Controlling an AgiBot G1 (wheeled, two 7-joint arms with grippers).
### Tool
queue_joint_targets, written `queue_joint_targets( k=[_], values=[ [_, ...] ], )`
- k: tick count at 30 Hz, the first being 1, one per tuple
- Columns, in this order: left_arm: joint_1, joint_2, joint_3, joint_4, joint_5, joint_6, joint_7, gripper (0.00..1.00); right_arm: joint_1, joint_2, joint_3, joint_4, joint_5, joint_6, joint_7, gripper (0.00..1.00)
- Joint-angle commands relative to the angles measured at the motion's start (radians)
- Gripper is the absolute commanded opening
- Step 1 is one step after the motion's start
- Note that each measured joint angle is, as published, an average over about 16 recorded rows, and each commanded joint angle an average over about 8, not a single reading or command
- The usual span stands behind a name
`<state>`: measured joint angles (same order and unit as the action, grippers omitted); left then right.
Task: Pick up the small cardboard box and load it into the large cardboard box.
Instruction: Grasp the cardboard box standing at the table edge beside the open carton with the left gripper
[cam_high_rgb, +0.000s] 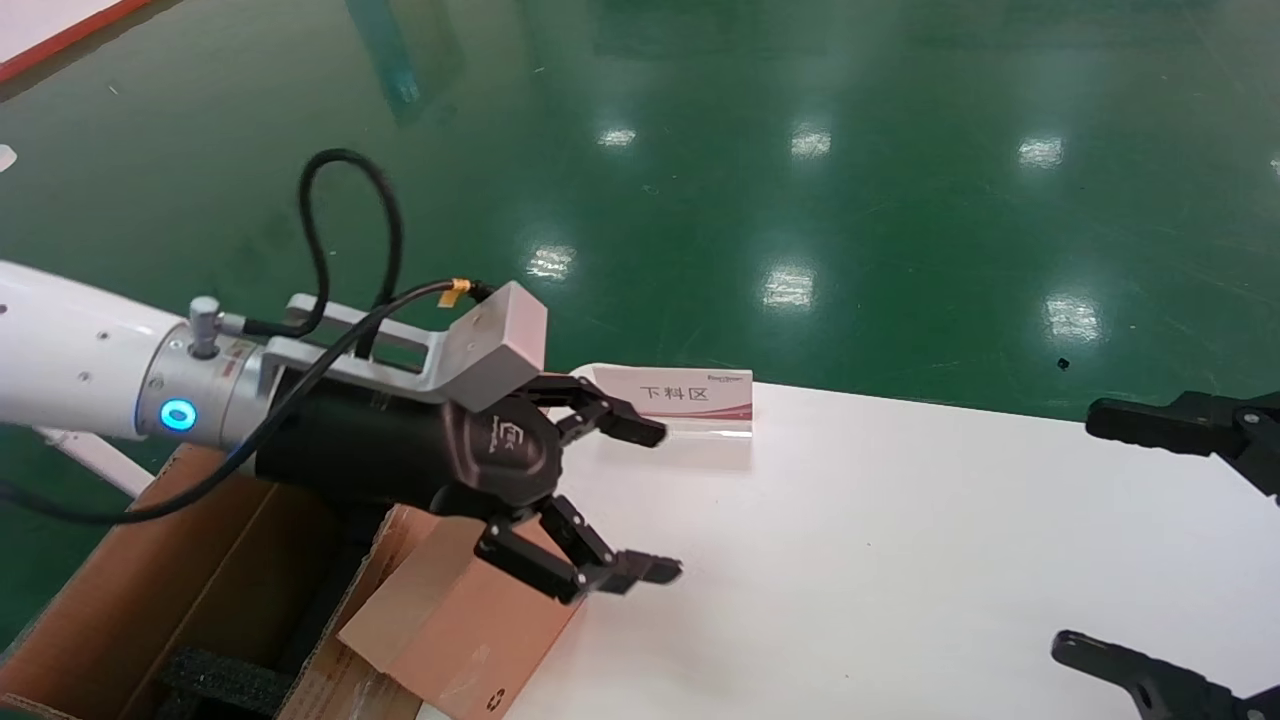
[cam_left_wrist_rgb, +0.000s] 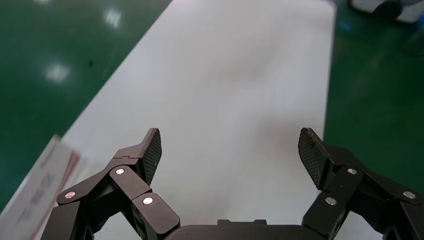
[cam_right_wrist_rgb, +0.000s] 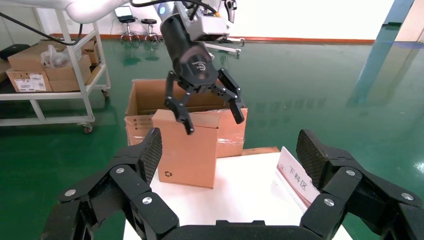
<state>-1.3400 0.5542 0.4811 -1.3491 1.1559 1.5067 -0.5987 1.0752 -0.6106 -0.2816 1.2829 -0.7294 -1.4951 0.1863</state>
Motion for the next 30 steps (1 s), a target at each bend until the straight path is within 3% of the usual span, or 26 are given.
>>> queue_joint_targets(
  k=[1,8,15,21,30],
  values=[
    [-0.037,0.002,0.022,0.000,0.046,0.007,-0.051,1.00,0.000,0.000,0.000,0.000,0.000,0.000,0.000,1.00],
    [-0.133,0.022,0.105,-0.007,0.208,0.028,-0.192,1.00,0.000,0.000,-0.001,0.000,0.000,0.000,0.000,1.00],
    [-0.218,0.047,0.195,-0.011,0.299,0.049,-0.253,1.00,0.000,0.000,-0.001,0.000,0.001,0.001,-0.001,1.00],
    [-0.280,0.067,0.291,-0.011,0.314,0.061,-0.293,1.00,0.000,0.001,-0.002,0.000,0.001,0.001,-0.001,1.00],
    [-0.364,0.066,0.438,-0.008,0.251,0.063,-0.310,1.00,0.000,0.001,-0.002,0.000,0.002,0.001,-0.001,1.00]
  ],
)
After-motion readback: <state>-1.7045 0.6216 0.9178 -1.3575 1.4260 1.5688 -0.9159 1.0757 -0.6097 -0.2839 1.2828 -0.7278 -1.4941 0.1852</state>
